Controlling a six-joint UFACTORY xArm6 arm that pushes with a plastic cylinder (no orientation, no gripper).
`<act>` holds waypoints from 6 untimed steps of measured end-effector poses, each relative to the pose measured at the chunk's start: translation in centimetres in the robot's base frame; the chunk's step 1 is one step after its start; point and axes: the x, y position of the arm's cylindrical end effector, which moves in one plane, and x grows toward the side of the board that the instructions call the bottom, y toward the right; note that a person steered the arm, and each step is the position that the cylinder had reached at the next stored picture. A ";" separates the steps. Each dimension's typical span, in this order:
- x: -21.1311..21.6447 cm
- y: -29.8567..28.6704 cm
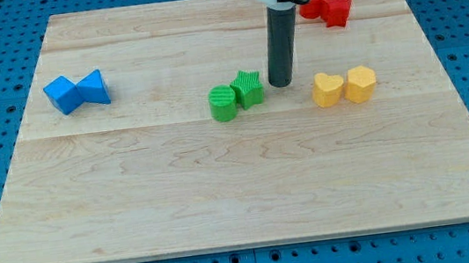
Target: Move green blocks towards left
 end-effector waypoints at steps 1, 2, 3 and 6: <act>0.0 -1.9; 1.0 -4.5; 2.9 -7.0; 7.5 -12.5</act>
